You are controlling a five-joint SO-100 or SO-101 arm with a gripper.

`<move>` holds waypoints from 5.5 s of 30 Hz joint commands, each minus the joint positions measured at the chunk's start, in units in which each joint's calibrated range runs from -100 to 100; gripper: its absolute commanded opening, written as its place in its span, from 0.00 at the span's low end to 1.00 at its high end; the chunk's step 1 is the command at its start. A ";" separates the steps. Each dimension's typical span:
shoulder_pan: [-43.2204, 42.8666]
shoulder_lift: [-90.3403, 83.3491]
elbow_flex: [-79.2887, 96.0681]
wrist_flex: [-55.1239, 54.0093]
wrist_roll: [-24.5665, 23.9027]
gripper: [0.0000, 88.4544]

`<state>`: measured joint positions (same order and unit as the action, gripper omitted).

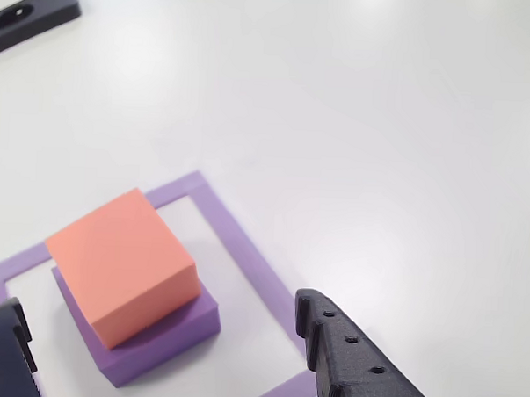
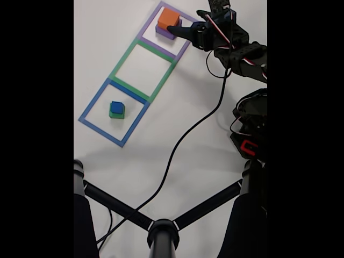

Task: Tower of hanoi

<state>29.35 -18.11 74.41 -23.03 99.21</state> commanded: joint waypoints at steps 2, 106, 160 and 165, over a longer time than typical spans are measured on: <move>-0.03 5.85 -1.95 -8.82 0.79 0.42; -4.61 -10.26 -33.11 46.30 0.79 0.16; -27.71 -34.38 6.14 29.79 0.79 0.16; -27.10 -24.04 16.14 6.89 0.79 0.16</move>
<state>2.09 -49.09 86.34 1.69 99.21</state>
